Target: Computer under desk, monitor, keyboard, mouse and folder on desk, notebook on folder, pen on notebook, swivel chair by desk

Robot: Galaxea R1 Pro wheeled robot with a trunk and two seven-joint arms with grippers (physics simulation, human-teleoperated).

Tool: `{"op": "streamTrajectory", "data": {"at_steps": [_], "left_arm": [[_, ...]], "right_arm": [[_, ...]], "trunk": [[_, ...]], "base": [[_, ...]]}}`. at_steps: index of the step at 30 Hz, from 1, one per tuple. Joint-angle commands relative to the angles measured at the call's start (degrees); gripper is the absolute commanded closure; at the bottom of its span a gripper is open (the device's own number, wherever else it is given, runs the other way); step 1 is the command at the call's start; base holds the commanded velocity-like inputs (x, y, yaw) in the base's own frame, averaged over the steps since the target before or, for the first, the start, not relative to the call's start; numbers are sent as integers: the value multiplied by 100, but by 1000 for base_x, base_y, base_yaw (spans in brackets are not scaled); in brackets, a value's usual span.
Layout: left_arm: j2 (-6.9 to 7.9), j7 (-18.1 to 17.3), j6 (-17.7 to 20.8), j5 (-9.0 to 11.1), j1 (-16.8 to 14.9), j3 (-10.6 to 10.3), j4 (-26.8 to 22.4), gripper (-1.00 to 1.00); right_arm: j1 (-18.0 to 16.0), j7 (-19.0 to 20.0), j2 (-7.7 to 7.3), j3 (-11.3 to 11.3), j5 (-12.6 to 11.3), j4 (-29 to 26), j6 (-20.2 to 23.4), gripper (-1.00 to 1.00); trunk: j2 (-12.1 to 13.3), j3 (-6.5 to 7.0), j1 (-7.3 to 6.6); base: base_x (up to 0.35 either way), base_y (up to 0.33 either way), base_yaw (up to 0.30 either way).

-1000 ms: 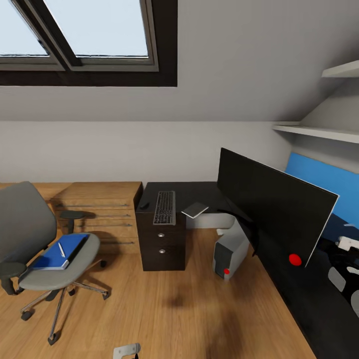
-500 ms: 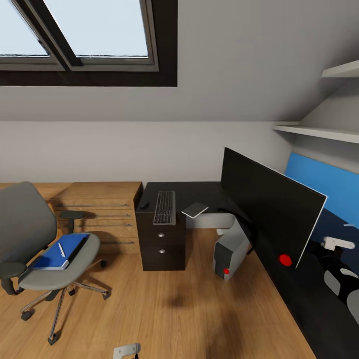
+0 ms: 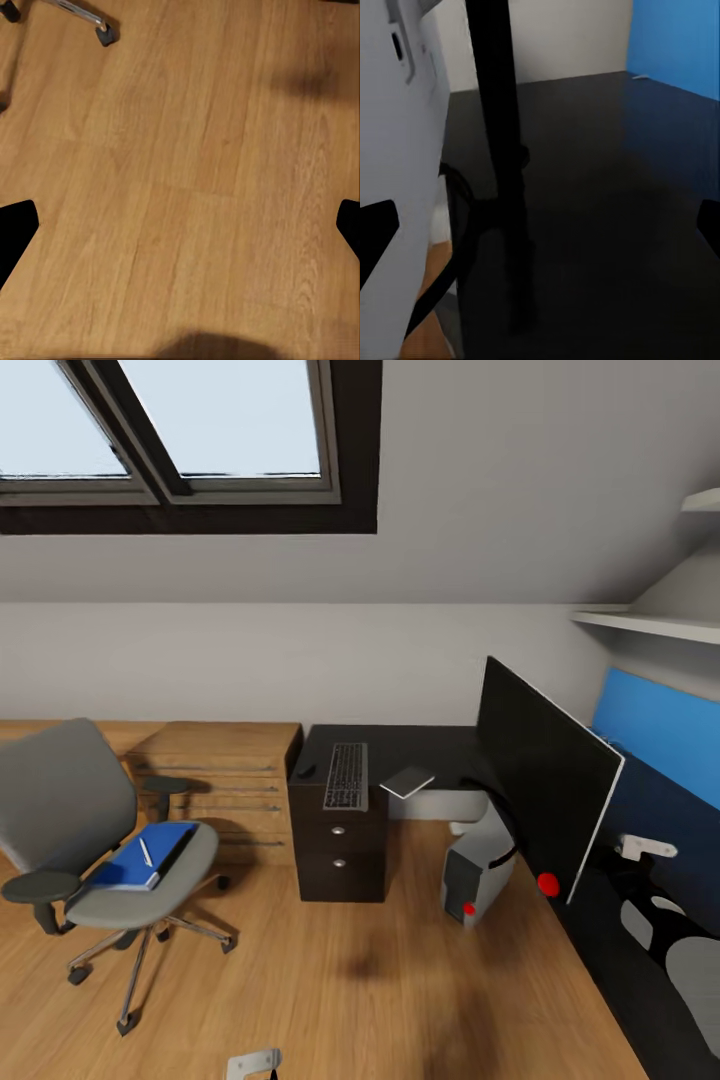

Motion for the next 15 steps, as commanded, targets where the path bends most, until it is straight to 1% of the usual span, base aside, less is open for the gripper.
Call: {"op": "streamTrajectory", "data": {"at_steps": [1, 5, 15], "left_arm": [[2, 35, -27, 55, -7, -49, 8, -100], [2, 37, -27, 55, -7, -49, 8, -100], [2, 36, -27, 55, -7, -49, 8, -100]], "right_arm": [[-5, 22, 5, -49, 60, 7, -22, -100], [-5, 21, 30, -49, 61, 7, -22, -100], [-5, 21, 39, -49, 61, 7, -22, -100]], "trunk": [[-4, -7, 0], [-4, -7, 0], [-4, -7, 0]], "base": [[0, 0, 267], [0, 0, 270], [0, 0, 272]]}}
